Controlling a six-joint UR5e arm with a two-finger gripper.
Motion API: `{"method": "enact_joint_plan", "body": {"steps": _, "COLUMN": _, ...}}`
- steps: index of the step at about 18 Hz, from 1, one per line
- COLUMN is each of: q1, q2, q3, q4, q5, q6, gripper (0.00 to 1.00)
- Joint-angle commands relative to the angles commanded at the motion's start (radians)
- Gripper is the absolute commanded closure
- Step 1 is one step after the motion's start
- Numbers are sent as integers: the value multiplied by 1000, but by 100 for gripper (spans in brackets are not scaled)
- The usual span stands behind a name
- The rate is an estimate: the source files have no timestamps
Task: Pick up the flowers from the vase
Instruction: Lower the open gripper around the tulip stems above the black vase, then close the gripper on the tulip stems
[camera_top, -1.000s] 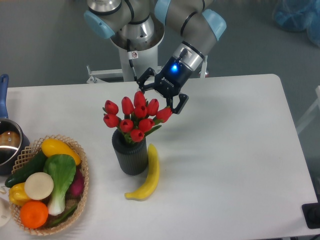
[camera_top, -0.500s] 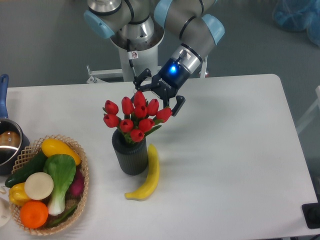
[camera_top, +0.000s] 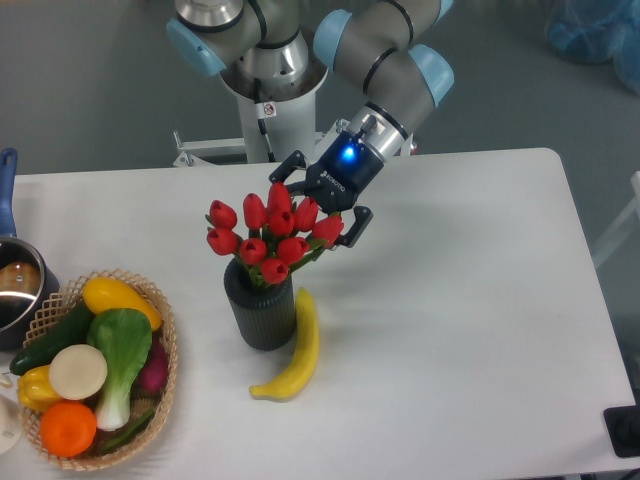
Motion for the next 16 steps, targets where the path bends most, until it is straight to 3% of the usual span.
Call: {"method": "enact_joint_plan", "body": {"steps": 16, "q1": -61, "q2": -35, "q3": 14, "q4": 8, "q5": -2, "q6": 2, "gripper": 0}}
